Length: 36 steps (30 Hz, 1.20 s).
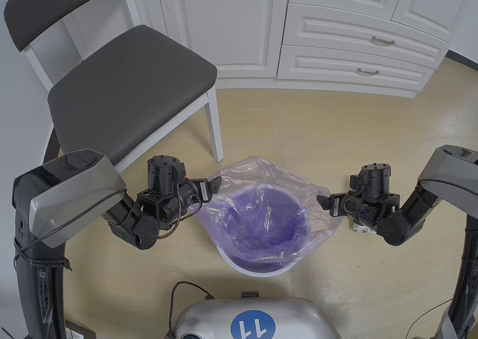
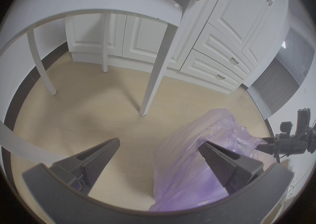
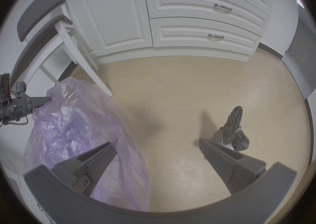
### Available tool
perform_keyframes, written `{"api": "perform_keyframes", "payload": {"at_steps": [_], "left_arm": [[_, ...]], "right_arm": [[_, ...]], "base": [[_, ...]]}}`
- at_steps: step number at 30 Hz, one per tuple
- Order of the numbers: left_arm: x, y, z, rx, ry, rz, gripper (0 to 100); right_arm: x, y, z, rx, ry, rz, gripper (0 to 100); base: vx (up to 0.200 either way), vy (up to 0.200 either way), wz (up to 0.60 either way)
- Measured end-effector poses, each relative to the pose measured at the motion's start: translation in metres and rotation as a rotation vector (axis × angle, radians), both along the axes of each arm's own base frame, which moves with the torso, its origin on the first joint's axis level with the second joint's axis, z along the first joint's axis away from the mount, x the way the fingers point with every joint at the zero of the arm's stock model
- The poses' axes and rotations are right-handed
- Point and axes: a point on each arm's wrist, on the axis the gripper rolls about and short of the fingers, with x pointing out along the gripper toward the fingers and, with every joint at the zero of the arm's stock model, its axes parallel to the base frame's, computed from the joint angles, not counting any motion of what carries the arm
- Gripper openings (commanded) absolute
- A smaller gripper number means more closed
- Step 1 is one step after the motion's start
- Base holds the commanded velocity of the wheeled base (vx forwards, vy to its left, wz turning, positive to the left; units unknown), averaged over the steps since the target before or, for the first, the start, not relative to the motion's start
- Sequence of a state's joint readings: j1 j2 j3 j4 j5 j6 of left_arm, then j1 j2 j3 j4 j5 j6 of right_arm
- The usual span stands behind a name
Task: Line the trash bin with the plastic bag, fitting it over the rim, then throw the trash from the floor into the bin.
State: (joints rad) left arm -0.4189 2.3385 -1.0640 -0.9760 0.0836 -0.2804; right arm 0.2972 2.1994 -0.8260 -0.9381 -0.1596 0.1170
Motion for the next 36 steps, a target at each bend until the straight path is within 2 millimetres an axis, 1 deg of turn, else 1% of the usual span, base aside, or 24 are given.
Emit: {"api": "perform_keyframes", "payload": {"at_steps": [8,11,16,21,24,27,29,36], "left_arm": [[0.017,-0.007,-0.004,-0.07,-0.024,0.036,100],[0.025,-0.008,-0.011,-0.073,-0.018,0.063,100],[0.032,-0.004,-0.023,-0.062,0.006,0.083,100],[0.034,0.003,-0.033,-0.034,0.055,0.101,100],[0.028,0.008,-0.038,-0.013,0.093,0.105,100],[0.019,0.014,-0.037,0.004,0.125,0.105,100],[0.012,0.017,-0.033,0.014,0.134,0.103,100],[-0.02,0.028,-0.017,0.088,0.16,0.064,100]], "right_arm": [[0.021,-0.002,-0.017,0.06,-0.01,-0.043,100],[0.027,-0.002,-0.026,0.081,0.001,-0.052,100],[0.031,-0.003,-0.038,0.079,0.026,-0.058,100],[0.031,-0.006,-0.046,0.065,0.05,-0.062,100],[0.027,-0.008,-0.048,0.041,0.069,-0.055,100],[0.021,-0.011,-0.046,0.006,0.085,-0.043,100],[0.015,-0.012,-0.042,-0.01,0.094,-0.032,100],[-0.011,-0.011,-0.023,-0.08,0.099,0.031,100]], "base": [[0.0,0.0,0.0],[0.0,0.0,0.0],[0.0,0.0,0.0],[0.0,0.0,0.0],[0.0,0.0,0.0],[0.0,0.0,0.0],[0.0,0.0,0.0],[0.0,0.0,0.0]]}}
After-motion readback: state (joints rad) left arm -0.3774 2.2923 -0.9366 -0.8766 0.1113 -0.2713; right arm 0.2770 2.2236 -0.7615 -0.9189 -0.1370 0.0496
